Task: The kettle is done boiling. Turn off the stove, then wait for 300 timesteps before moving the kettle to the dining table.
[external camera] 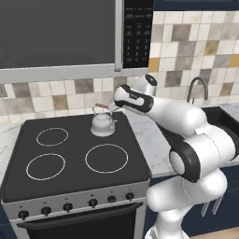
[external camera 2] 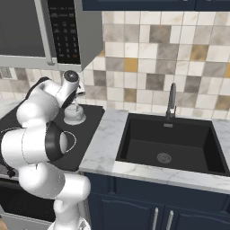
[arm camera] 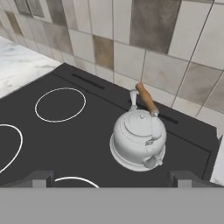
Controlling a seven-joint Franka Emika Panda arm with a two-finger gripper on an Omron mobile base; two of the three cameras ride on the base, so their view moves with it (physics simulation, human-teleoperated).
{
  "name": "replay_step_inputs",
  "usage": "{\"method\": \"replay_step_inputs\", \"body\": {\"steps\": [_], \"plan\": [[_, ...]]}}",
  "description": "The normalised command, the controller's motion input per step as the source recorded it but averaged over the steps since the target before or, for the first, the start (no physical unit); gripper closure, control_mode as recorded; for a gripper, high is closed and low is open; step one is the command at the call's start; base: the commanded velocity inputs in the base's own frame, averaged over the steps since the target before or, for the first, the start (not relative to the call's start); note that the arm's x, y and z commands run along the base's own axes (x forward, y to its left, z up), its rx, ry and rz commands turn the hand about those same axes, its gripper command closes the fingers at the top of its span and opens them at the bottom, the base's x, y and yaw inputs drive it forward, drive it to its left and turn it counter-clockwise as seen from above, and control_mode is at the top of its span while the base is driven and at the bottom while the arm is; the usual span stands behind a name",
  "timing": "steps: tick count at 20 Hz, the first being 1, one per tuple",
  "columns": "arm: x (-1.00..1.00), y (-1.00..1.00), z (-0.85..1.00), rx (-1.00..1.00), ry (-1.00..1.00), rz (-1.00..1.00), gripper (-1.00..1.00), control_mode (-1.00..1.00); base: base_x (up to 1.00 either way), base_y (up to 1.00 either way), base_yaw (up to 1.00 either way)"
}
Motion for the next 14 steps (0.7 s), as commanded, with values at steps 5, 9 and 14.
{"method": "replay_step_inputs", "body": {"steps": [5, 9, 14], "plan": [[0.18, 0.1, -0.05, 0.0, 0.0, 0.0, -1.0, -1.0, 0.0, 0.0, 0.0], [0.17, 0.04, -0.05, 0.0, 0.0, 0.0, -1.0, -1.0, 0.0, 0.0, 0.0], [0.18, 0.02, -0.11, 0.0, -0.01, 0.0, -1.0, -1.0, 0.0, 0.0, 0.0]]}}
